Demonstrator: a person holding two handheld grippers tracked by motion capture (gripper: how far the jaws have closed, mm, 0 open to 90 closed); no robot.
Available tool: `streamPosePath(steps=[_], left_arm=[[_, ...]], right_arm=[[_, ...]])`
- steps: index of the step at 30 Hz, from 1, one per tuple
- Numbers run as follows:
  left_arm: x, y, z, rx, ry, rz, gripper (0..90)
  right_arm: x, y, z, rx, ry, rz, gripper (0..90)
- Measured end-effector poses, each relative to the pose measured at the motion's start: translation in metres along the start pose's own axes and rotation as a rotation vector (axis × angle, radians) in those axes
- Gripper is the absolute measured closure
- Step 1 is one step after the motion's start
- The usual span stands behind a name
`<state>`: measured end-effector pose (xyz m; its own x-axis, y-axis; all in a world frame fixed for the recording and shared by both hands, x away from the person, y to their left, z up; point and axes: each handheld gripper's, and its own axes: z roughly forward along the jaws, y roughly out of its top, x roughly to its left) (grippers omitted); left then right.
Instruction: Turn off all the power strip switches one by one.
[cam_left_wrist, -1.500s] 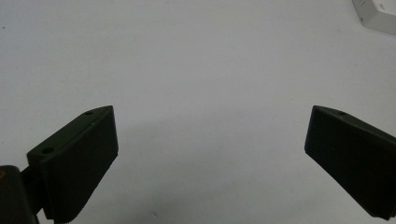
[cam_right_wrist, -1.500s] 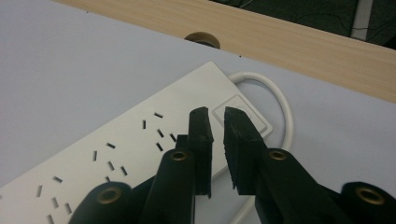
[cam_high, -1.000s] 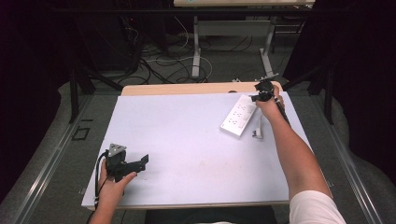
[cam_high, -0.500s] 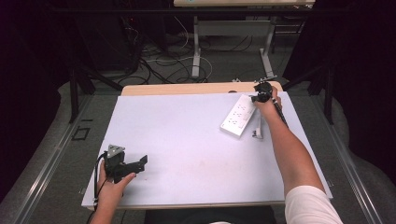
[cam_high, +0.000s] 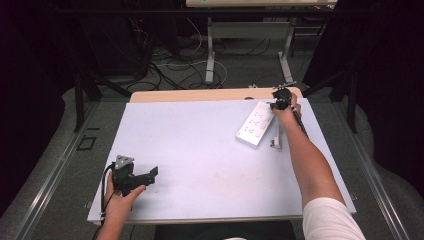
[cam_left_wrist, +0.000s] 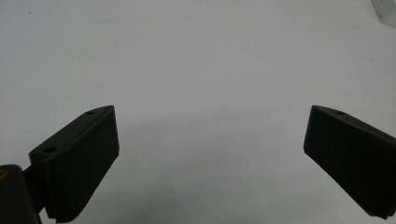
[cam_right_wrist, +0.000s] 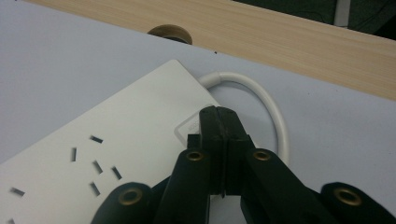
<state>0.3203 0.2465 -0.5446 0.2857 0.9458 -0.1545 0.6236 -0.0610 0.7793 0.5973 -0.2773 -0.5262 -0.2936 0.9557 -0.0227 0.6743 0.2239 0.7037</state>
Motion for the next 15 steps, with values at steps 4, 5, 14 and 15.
streamPosePath(steps=[4,5,14,15], left_arm=[[-0.0006,-0.0001,0.0002,0.001,0.001,-0.002,3.2],[-0.0006,0.0,0.0001,0.007,0.001,-0.001,3.2],[-0.0009,0.0001,0.0002,0.008,0.001,-0.004,3.2],[-0.0006,0.0,0.0001,0.009,0.001,-0.003,3.2]], right_arm=[[-0.0008,-0.0002,0.0007,0.011,0.003,-0.017,90.0],[0.0001,-0.0004,0.0014,0.01,-0.002,-0.023,90.0],[0.0022,-0.0006,0.0036,0.018,-0.007,-0.074,90.0],[0.0019,-0.0004,0.0039,0.013,-0.009,-0.083,90.0]])
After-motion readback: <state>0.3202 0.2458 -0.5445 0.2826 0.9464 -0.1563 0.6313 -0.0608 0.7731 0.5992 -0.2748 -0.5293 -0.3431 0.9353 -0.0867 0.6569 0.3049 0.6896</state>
